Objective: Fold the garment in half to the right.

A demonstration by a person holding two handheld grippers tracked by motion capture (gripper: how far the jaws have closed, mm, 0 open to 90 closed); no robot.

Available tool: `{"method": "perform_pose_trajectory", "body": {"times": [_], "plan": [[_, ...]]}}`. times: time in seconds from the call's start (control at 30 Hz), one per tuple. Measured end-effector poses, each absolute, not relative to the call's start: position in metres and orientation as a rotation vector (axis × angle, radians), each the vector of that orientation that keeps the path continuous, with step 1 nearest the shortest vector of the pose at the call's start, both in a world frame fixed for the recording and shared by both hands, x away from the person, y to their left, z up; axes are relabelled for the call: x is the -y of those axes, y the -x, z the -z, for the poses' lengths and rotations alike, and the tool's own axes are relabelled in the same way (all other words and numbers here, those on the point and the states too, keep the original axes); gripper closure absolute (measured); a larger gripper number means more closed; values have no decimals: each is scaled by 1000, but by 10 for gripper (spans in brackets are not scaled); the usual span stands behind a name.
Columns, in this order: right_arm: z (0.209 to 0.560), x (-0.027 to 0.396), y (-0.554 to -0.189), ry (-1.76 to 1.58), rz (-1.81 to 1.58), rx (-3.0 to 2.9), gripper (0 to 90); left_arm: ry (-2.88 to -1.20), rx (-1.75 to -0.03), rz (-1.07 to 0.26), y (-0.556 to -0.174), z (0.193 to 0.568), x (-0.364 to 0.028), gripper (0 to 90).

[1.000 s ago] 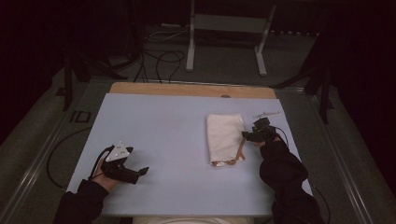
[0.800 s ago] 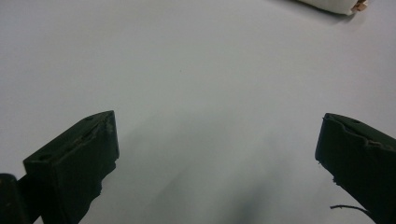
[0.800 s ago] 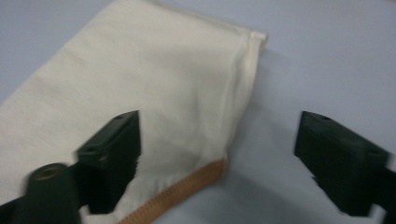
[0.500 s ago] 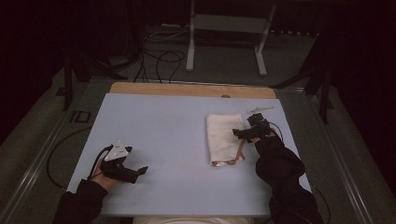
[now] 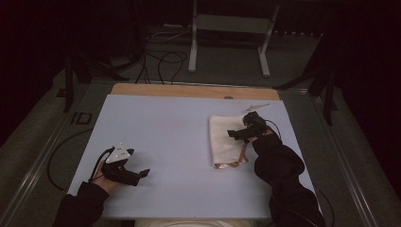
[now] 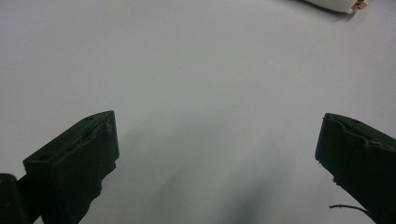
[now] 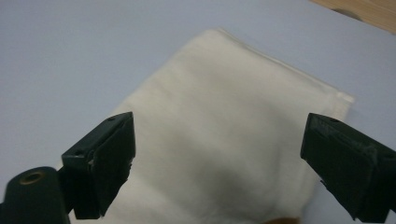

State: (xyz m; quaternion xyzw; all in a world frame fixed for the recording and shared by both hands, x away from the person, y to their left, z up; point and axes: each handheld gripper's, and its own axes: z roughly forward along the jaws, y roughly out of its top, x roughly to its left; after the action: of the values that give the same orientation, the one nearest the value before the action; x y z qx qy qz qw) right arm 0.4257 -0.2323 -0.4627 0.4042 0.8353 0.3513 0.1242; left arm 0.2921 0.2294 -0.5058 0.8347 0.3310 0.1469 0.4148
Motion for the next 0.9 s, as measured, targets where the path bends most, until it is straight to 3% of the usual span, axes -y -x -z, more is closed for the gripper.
{"method": "perform_pose_trajectory", "body": {"times": [0.9], "plan": [[437, 243, -380, -946, -1232, -2490, 90, -2106, -826, -375, -291, 505, -229, 0]]}}
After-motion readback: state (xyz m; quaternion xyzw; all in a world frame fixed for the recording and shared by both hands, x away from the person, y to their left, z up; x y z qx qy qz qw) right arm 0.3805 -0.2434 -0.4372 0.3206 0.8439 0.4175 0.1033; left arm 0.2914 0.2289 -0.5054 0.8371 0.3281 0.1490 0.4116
